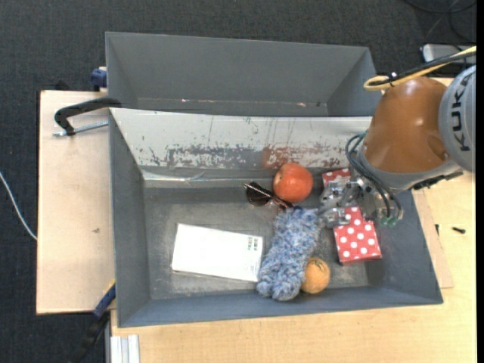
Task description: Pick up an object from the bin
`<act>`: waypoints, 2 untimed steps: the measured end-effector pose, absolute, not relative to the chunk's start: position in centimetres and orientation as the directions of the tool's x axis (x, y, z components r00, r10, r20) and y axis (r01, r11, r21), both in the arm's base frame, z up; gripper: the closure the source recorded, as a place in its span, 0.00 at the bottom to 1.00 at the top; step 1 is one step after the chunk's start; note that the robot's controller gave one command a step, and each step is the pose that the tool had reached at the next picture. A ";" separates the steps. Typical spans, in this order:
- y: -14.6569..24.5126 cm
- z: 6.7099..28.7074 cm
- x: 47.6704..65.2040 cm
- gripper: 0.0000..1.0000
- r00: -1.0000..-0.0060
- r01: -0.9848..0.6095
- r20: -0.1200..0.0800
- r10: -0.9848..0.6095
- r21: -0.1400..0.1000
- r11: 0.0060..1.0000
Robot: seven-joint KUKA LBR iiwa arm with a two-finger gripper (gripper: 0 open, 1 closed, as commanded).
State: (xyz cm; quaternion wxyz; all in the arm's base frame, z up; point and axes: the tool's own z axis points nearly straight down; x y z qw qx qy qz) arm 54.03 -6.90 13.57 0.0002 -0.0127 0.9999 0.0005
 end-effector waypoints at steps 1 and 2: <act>-6.9 13.6 54.0 1.00 -1.000 -0.026 0.000 -0.026 0.001 1.000; -11.1 29.1 50.6 1.00 -0.992 -0.124 -0.009 -0.124 -0.003 0.992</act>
Offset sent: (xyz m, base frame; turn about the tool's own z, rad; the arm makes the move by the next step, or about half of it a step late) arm -0.0361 -0.0411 0.1526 -0.1010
